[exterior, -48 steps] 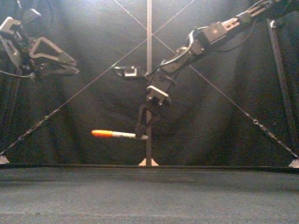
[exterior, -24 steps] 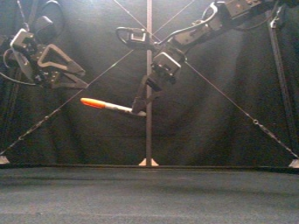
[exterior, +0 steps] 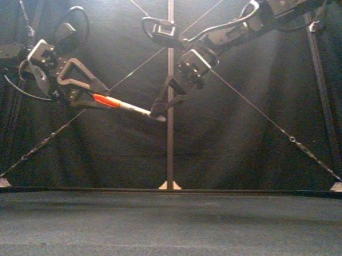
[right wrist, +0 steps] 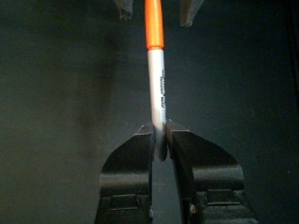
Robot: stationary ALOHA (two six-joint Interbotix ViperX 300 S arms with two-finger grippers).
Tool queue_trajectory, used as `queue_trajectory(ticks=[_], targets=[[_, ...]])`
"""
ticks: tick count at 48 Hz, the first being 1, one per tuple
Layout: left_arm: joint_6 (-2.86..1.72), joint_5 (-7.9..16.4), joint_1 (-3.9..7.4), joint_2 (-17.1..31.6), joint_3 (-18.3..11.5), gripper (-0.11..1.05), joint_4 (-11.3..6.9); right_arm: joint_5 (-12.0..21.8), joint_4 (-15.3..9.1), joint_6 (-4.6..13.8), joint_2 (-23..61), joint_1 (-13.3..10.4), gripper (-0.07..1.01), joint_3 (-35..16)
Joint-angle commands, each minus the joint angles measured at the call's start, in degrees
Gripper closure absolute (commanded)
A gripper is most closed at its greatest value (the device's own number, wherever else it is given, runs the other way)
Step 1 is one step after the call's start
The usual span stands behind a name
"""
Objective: Uncap the pen
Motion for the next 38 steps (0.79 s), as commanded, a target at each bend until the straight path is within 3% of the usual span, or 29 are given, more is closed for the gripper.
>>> queue_trajectory(ticks=[1,5,11,26,38], targets=[[0.00,-0.62,0.53,1.14,-1.85,0.08,-0.18,-0.53,0.00,0.09,-2.81,0.00,0.48,-0.62],[0.00,-0.62,1.32,1.58,-2.11,0.10,-0.53,-0.53,0.00,0.09,-2.90,0.00,0.48,-0.62],[0.09,-0.62,1.58,1.67,-1.85,0.18,-1.32,-0.53,0.00,0.09,-2.81,0.00,0.48,-0.62],[0.18,-0.62,2.02,1.41,-1.67,0.59,-1.41,-0.62,0.18,0.18,-3.34,-0.26,0.48,0.26],[0.09,-0.62,1.58,-0.62,-0.62,0.63,-1.49,-2.55,1.05,0.26,-6.59,-1.32,0.48,4.39]])
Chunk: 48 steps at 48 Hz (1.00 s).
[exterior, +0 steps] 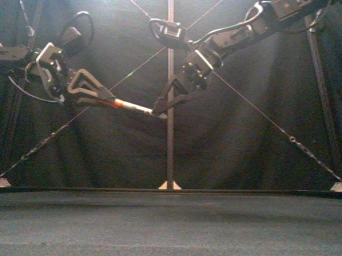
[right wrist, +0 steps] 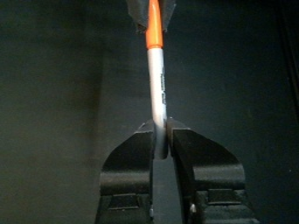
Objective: Uncap the pen
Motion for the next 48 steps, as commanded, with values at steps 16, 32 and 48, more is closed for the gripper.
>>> queue_trajectory(ticks=[16,32,48], targets=[[0.00,-0.35,0.09,-4.83,2.64,0.63,-0.18,-7.29,3.16,0.09,-8.61,-4.48,0.48,9.23],[-0.18,0.00,0.09,-9.40,5.27,0.63,-0.18,-7.91,4.22,0.09,-11.34,-4.92,0.48,12.66],[-0.09,0.53,0.44,-11.25,6.86,0.63,-0.70,-8.61,4.13,0.00,-13.10,-4.22,0.48,13.01]])
